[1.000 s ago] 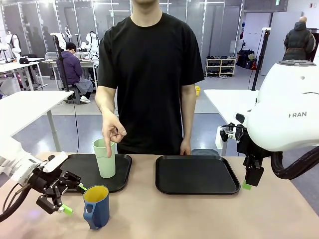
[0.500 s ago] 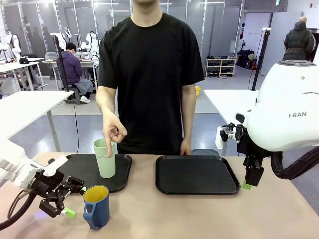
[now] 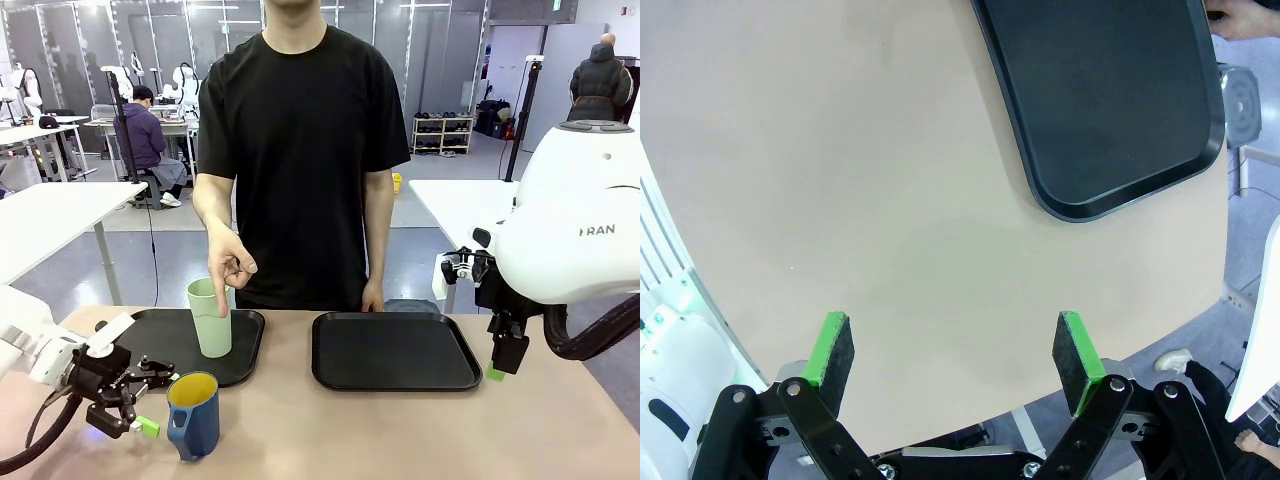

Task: Sort and store the cups by type.
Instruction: Pick up the Handle plastic cup and place it into the empty Flat Tray.

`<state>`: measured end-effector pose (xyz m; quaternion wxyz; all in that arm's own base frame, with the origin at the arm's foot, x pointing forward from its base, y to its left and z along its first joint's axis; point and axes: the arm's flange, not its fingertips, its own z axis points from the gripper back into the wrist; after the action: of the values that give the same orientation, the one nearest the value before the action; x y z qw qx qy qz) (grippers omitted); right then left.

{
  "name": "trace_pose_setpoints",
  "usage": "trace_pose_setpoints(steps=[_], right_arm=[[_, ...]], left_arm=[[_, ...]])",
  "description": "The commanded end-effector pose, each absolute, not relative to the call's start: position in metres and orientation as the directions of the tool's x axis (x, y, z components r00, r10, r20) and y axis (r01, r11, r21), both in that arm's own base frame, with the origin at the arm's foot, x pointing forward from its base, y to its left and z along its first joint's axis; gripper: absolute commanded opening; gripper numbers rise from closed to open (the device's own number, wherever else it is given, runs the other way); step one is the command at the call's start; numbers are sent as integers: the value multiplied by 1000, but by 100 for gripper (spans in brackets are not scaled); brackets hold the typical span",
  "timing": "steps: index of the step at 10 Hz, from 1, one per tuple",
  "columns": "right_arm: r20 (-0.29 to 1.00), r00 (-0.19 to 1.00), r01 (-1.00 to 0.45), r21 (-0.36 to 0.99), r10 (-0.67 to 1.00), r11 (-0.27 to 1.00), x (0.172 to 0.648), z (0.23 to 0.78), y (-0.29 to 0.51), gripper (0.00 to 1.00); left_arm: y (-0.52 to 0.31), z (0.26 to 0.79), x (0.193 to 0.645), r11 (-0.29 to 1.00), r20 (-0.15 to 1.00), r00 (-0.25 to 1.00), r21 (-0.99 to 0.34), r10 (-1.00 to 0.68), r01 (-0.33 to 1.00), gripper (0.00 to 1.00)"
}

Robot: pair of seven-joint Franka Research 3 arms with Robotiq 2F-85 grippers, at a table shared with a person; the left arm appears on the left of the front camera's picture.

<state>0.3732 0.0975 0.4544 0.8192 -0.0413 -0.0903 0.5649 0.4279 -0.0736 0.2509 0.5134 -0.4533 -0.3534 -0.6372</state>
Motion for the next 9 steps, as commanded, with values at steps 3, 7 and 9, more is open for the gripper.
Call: trace_pose_setpoints(steps=[3, 7, 9], right_arm=[[87, 365, -910, -177, 927, 375, 371, 456, 98, 100], [87, 365, -910, -177, 927, 375, 371, 456, 98, 100], [87, 365, -910, -177, 927, 375, 371, 456, 98, 100]], left_arm=[[-76, 246, 433, -232, 962, -90, 29, -257, 972, 100], [-89, 234, 437, -225, 965, -72, 14, -251, 974, 100], [-96, 231, 441, -223, 972, -64, 12, -225, 975, 100]])
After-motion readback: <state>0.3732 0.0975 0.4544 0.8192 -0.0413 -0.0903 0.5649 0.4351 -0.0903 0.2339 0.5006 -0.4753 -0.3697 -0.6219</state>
